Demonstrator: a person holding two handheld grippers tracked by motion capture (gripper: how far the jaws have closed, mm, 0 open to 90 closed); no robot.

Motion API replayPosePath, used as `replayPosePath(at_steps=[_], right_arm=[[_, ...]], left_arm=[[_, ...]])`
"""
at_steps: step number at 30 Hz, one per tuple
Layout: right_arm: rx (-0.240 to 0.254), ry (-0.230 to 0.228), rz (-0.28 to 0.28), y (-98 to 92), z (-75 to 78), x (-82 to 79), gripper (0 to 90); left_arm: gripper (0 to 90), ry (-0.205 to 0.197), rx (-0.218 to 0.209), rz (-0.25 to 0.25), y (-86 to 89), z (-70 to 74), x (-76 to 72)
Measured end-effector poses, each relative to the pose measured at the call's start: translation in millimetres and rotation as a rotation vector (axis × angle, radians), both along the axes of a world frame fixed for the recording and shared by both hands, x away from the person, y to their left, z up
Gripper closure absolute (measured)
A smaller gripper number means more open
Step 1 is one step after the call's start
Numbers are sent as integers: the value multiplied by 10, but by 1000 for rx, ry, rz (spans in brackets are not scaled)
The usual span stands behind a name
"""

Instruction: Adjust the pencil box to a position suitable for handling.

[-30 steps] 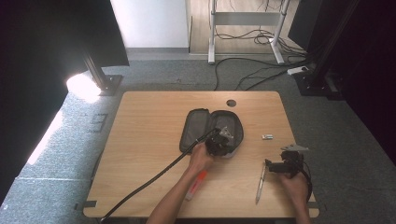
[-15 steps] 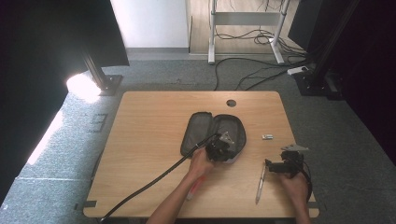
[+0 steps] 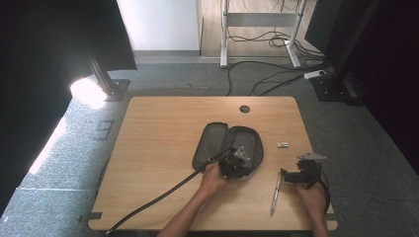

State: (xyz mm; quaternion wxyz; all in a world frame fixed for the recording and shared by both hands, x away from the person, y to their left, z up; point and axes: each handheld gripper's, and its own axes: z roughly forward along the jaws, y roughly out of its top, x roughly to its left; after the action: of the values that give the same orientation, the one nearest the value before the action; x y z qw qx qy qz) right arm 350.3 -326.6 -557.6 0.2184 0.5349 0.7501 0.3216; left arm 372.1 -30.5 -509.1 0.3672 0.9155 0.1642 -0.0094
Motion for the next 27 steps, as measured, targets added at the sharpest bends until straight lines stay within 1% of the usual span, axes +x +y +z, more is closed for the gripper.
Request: replayPosePath(at_steps=[5, 12, 14, 16, 19, 21, 25, 27], right_arm=[[0, 0, 0, 0, 0, 0, 0], [0, 0, 0, 0, 0, 0, 0], [0, 0, 0, 0, 0, 0, 0], [0, 0, 0, 0, 0, 0, 0], [0, 0, 0, 0, 0, 0, 0], [0, 0, 0, 0, 0, 0, 0], [0, 0, 0, 0, 0, 0, 0], [0, 0, 0, 0, 0, 0, 0]], left_arm=[[870, 7, -8, -9, -13, -12, -71], [867, 5, -9, -21, -18, -12, -149], [850, 4, -8, -23, -18, -11, -159], [784, 3, -11, -24, -14, -5, -161], [696, -11, -12, -20, -3, 17, -165], [614, -12, -13, -13, 10, 40, -164], [508, -5, -23, 8, 56, 93, -153], [480, -3, -22, 13, 87, 119, -144]])
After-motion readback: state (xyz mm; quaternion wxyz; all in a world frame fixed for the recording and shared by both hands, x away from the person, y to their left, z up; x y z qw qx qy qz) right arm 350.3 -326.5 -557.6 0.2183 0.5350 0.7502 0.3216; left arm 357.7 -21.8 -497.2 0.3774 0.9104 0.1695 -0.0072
